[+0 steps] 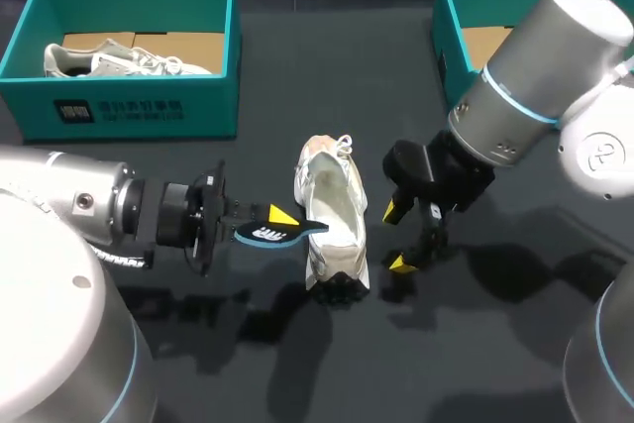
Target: Take the shoe out of the shoebox, open the shoe tongue, remove and reinsert the insole, then place the shoe into the shoebox
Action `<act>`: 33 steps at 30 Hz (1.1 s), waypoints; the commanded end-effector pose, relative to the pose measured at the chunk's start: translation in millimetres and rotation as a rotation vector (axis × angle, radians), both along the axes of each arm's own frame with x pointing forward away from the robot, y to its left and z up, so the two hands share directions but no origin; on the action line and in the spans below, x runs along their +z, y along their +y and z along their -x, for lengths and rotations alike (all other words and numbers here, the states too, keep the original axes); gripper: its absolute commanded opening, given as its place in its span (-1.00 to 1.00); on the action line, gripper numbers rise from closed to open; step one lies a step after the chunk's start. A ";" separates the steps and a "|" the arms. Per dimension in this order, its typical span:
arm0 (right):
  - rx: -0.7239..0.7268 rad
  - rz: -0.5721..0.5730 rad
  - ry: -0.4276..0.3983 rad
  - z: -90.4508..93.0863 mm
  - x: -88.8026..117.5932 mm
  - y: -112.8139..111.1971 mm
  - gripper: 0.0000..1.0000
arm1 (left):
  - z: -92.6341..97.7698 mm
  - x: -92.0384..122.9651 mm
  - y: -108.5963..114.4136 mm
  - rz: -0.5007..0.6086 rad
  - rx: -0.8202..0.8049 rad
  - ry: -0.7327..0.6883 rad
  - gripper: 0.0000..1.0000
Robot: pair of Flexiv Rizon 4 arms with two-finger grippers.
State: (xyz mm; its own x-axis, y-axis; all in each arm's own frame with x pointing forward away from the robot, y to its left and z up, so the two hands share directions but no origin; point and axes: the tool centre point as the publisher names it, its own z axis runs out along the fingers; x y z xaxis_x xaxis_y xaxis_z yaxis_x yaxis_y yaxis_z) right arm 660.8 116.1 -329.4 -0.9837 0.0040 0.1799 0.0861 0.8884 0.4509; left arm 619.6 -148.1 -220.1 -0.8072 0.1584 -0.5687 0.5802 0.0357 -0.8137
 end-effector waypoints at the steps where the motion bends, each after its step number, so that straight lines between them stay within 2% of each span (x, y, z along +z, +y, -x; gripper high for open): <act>1: -0.001 0.003 -0.001 0.0 -1.4 2.2 1.00 | -4.8 -5.6 -3.6 0.014 -0.003 0.015 -1.00; 6: -0.069 -0.014 -0.040 -10.7 -0.6 7.6 1.00 | -8.3 -11.9 -3.6 0.025 0.000 0.036 -1.00; 11: -0.072 -0.018 -0.075 -18.4 -2.9 15.4 1.00 | -9.6 -16.2 -3.7 0.014 0.000 0.067 -1.00; 21: -0.069 -0.009 -0.087 -19.1 -5.2 15.6 1.00 | -9.8 -16.3 -4.0 0.015 0.002 0.068 -1.00; 33: -0.096 0.005 -0.087 -26.3 -14.4 13.8 1.00 | -18.6 -22.3 -32.1 0.078 -0.054 0.063 -1.00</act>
State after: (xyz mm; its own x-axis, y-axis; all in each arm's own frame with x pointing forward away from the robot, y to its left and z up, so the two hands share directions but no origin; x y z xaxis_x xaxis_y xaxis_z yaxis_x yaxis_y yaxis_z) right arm 685.7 128.9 -338.5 -0.9909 0.0983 0.0925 0.1298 0.8818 0.4534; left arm 630.0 -169.1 -235.4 -0.8341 0.1507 -0.5307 0.5311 -0.0409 -0.8463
